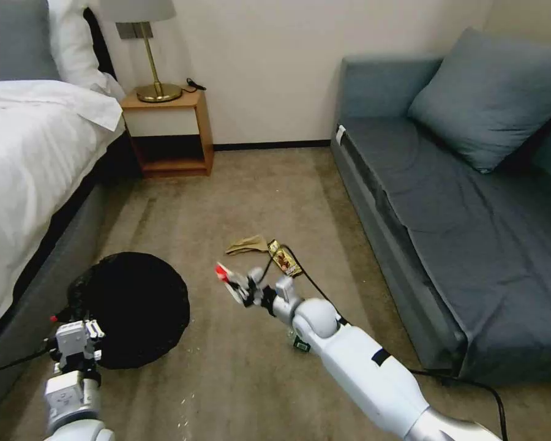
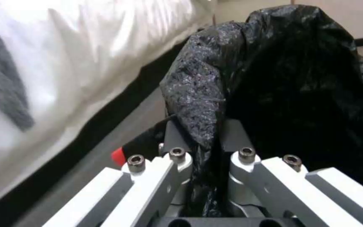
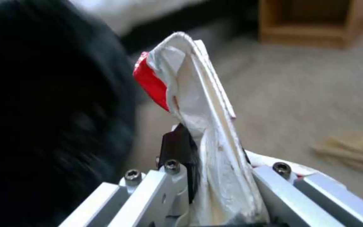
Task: Pick up the trash bin, then pick up the garbage on the floor and place it into the trash bin.
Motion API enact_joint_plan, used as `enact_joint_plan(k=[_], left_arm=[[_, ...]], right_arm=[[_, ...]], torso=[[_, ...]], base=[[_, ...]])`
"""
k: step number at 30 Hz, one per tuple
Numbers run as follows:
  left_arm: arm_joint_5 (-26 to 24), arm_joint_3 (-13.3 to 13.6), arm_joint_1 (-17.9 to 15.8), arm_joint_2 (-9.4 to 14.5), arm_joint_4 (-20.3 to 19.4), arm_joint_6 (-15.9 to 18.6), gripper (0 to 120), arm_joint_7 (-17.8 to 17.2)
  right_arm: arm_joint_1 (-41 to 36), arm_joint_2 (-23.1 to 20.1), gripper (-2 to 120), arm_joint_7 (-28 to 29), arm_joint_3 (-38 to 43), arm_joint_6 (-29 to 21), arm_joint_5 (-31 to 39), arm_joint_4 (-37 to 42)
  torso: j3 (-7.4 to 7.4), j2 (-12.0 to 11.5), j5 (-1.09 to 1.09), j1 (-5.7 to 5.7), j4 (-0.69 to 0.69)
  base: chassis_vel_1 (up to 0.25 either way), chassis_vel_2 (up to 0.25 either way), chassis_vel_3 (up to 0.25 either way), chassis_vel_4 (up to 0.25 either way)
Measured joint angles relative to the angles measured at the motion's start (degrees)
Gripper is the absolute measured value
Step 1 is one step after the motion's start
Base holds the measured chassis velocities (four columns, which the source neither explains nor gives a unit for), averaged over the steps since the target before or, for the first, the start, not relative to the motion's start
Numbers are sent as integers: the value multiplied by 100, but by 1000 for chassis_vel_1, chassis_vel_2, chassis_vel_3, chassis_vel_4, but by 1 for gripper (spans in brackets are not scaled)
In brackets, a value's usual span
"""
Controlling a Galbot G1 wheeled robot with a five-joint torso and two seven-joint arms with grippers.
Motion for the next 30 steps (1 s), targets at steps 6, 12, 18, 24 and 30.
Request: enact_joint_plan(k=[6, 12, 18, 24, 30], left_arm=[[-12, 146, -58, -15, 77, -17, 7, 49], [-12, 289, -193, -54, 166, -47, 7, 96], [-14, 405, -254, -125, 178, -57, 7, 107], [-9, 479, -272, -196, 182, -58, 7, 120], [54, 637, -270, -315, 128, -58, 7, 184]], right_arm=[[296, 107, 7, 437, -505, 44, 688, 268], [530, 460, 7, 833, -889, 151, 1040, 126], [370, 515, 7, 862, -1125, 202, 1034, 122], [274, 505, 7, 854, -1241, 251, 955, 80], [334, 629, 7, 843, -1390, 304, 787, -219]], torso=[[0, 0, 0, 0, 1], [0, 0, -1, 0, 1], [0, 0, 0, 0, 0], [0, 0, 0, 0, 0], [0, 0, 1, 0, 0]], base=[[0, 0, 0, 0], [0, 0, 0, 0], [0, 0, 0, 0], [0, 0, 0, 0], [0, 0, 0, 0]])
